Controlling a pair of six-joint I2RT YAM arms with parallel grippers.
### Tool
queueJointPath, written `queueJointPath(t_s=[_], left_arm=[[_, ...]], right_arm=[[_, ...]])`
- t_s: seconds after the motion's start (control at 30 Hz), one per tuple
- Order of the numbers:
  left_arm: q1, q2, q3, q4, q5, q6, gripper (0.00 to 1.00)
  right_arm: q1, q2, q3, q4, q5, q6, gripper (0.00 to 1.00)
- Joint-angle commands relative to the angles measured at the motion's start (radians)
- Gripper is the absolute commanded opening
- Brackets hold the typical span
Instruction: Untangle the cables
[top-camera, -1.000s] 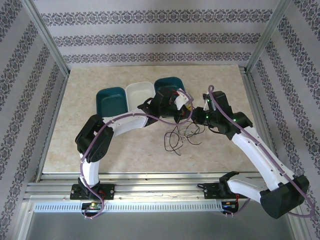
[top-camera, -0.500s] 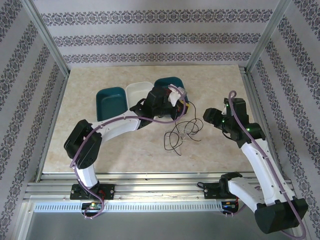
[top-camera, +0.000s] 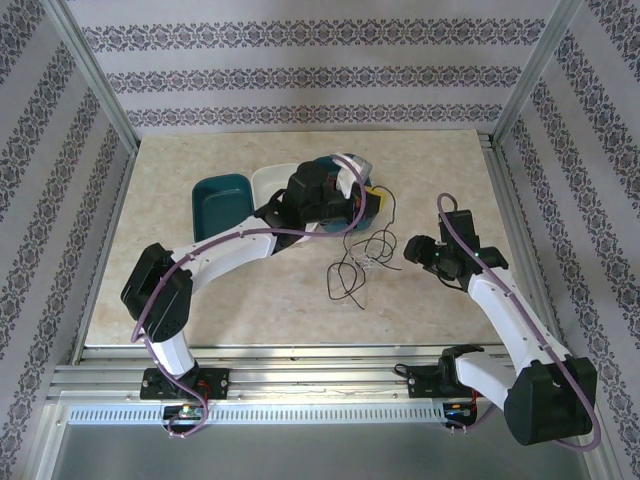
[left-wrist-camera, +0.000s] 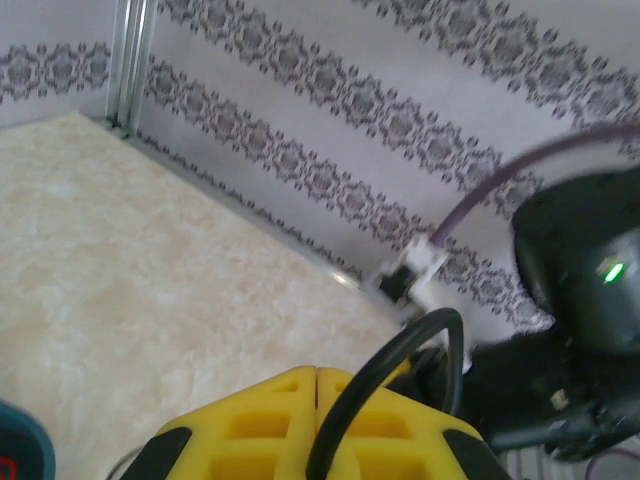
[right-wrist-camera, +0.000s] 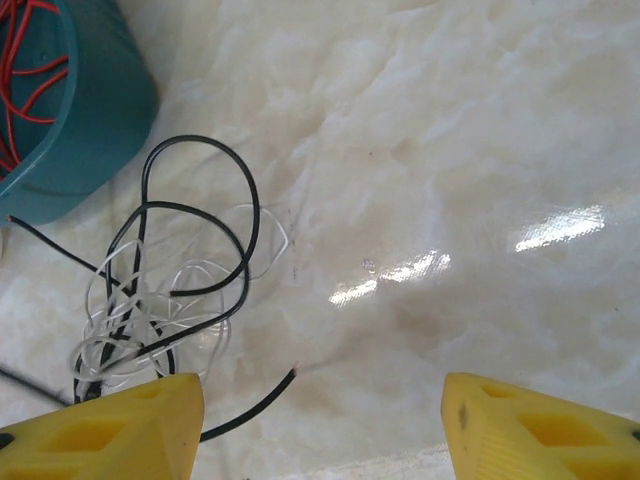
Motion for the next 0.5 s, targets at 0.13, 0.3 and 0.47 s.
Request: queueJointPath(t_s=[0.13,0.3,0.47], left_arm=[[0.0,0.008,0.165,-0.001,0.048,-0.093,0.0],[-0.003,0.008,0.227,-0.015,0.062,-0.113,0.0],[-0.003,0.014,0.305,-0.075,0.041,-0.098,0.0]], right_arm=[[-0.012,-0.081,-0.072,0.072,0.035,-0.01,0.65],[-0.013,-0.124,-0.09,0.086,0.046,-0.013,0.65],[-0.013,-0.171,-0.095,0.12,0.011,-0.015,0.65]])
